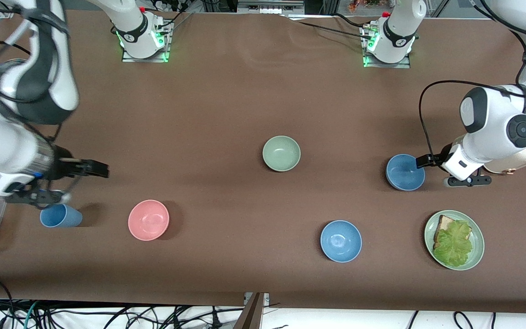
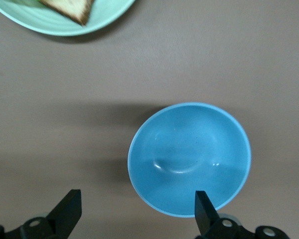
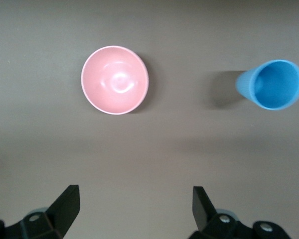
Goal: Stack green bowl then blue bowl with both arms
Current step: 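Grasp the blue bowl rim with the left gripper while the right gripper withdraws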
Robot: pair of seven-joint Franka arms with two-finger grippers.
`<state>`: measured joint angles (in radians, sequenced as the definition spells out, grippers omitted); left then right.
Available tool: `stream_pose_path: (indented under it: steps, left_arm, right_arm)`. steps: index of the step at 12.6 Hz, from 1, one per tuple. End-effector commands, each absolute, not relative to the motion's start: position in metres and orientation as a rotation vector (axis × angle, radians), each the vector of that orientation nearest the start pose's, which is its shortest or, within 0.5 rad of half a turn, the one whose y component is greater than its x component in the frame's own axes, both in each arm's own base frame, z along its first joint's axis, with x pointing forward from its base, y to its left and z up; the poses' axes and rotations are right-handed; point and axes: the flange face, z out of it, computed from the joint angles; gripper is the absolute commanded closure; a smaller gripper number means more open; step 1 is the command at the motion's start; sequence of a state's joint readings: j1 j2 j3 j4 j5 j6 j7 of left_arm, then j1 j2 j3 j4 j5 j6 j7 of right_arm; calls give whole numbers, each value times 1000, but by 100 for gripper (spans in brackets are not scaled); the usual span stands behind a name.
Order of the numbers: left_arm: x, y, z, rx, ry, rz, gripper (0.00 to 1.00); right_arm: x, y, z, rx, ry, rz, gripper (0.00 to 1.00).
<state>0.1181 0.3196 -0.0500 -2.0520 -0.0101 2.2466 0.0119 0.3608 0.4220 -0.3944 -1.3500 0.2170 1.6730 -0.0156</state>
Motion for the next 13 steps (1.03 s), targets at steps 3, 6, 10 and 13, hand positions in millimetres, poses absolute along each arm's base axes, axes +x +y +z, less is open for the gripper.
stream_pose_path:
  steps: [3, 6, 10, 13]
  left_arm:
    - [575, 43, 210, -3162, 2, 213, 0]
    - [576, 47, 201, -3161, 82, 190, 0]
    - [574, 42, 193, -3159, 91, 212, 100]
    - [578, 38, 200, -3163, 89, 205, 100]
  right_arm:
    - [642, 2, 537, -3143, 12, 98, 0]
    - [626, -20, 579, -3174, 44, -11, 0]
    - [613, -42, 588, -3185, 82, -17, 0]
    - [597, -55, 590, -3186, -19, 11, 0]
